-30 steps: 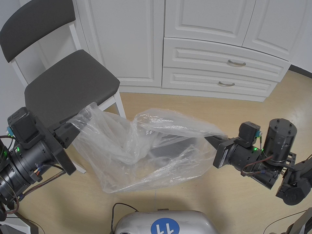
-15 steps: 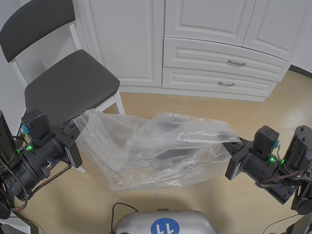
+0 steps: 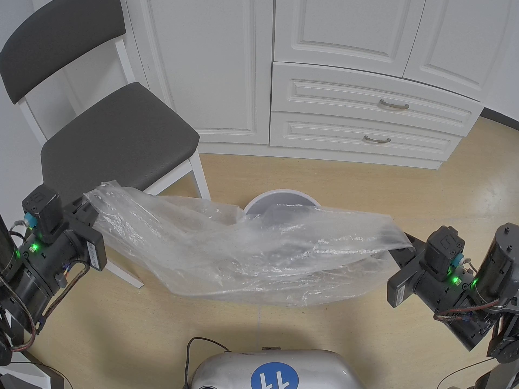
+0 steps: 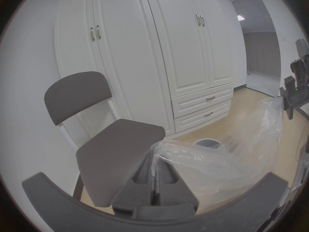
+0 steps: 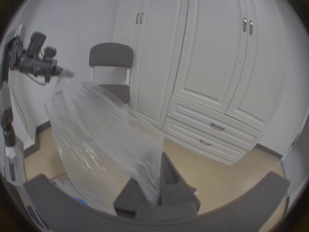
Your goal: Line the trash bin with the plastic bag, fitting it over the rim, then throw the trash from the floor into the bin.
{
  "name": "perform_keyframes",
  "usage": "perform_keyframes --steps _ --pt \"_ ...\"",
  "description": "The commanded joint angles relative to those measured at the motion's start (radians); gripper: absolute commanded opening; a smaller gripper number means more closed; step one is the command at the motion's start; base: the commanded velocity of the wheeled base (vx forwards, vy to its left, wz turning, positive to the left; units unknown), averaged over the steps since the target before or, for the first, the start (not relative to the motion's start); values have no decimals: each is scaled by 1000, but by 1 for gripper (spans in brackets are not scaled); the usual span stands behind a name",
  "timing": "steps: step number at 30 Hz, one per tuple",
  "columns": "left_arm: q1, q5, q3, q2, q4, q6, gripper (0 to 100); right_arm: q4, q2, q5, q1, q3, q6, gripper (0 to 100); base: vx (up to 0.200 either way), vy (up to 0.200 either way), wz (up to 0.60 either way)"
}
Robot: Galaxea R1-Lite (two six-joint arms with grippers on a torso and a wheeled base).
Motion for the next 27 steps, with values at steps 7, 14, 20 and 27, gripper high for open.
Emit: perform_keyframes --steps 7,14,20,27 --pt "70 1 26 -33 -2 25 0 0 2 -66 -40 67 -59 0 0 0 0" --pt "76 0 30 -29 0 25 0 0 18 -70 -73 107 -111 0 0 0 0" --pt "76 0 30 -30 -2 25 0 0 16 -69 -73 137 -139 0 0 0 0" --pt "76 0 31 -33 -3 26 0 -2 16 -70 -73 141 -139 0 0 0 0"
